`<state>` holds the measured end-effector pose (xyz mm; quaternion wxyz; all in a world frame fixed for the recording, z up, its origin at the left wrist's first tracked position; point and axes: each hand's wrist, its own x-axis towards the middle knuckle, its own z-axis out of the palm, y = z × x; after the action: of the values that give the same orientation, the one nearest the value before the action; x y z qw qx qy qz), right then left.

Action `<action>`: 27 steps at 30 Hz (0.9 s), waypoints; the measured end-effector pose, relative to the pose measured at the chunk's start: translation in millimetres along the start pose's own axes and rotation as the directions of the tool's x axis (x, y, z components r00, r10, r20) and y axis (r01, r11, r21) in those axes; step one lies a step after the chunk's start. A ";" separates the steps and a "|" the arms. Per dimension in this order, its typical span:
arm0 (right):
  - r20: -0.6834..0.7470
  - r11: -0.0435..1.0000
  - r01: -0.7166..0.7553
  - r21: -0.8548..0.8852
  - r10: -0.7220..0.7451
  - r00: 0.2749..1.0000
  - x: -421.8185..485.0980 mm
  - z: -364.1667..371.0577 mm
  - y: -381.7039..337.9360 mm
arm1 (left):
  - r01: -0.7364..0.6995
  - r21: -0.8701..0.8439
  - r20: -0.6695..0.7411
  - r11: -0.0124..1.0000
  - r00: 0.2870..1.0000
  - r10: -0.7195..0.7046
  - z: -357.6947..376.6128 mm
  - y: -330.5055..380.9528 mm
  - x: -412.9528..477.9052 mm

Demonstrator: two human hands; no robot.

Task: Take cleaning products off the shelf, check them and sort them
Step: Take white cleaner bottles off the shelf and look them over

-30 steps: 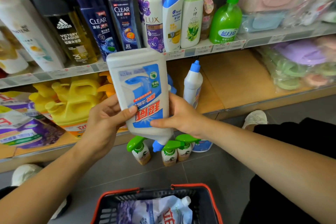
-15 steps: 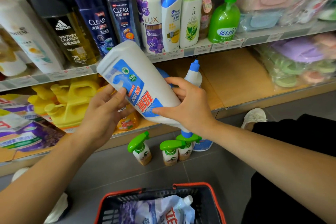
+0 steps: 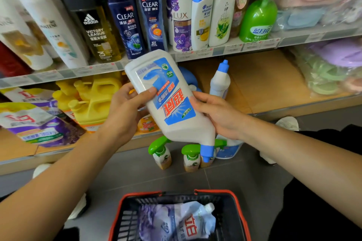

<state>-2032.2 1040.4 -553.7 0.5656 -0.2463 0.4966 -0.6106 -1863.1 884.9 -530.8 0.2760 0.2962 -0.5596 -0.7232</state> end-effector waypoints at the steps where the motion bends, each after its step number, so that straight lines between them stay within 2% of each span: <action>1: 0.047 1.000 -0.016 0.008 0.016 0.999 -0.7 -1.7 0.9 | -0.007 -0.009 -0.011 1.000 1.000 0.007 0.7 -0.1 -1.0; 4: 0.216 0.993 -0.091 -0.077 0.105 0.971 -9.2 -13.1 11.2 | -0.033 -0.033 -0.042 0.999 0.999 0.031 2.8 0.6 -1.7; 5: 0.221 0.981 -0.130 -0.143 0.159 0.962 -13.3 -17.7 17.0 | -0.043 -0.040 -0.048 0.998 0.998 0.041 3.3 0.4 -1.1; 8: 0.074 0.950 -0.205 -0.234 0.228 0.971 -24.5 -23.9 33.2 | -0.061 -0.074 -0.073 0.995 0.996 0.055 5.3 -1.4 0.4; 13: -0.119 0.995 -0.073 -0.064 0.065 0.991 -25.3 -29.2 20.1 | -0.010 -0.209 -0.144 0.978 0.989 -0.020 0.9 -2.2 11.7; 16: -0.147 0.998 -0.061 0.003 0.060 0.987 -21.7 -33.9 2.0 | 0.023 -0.185 -0.139 0.982 0.989 -0.049 -9.4 -5.2 16.1; 22: -0.150 0.981 -0.195 0.020 0.196 0.969 -21.8 -45.5 -20.9 | 0.106 -0.157 -0.023 0.982 0.994 -0.111 -30.3 -17.2 10.5; 27: -0.171 0.985 -0.158 -0.065 0.145 0.975 -25.2 -47.3 -30.4 | 0.113 -0.082 -0.013 0.990 0.993 -0.114 -40.3 -17.3 6.7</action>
<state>-2080.5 1075.4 -538.5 0.5573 -0.1780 0.5826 -0.5642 -1839.1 857.8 -556.5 0.2513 0.3226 -0.5095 -0.7571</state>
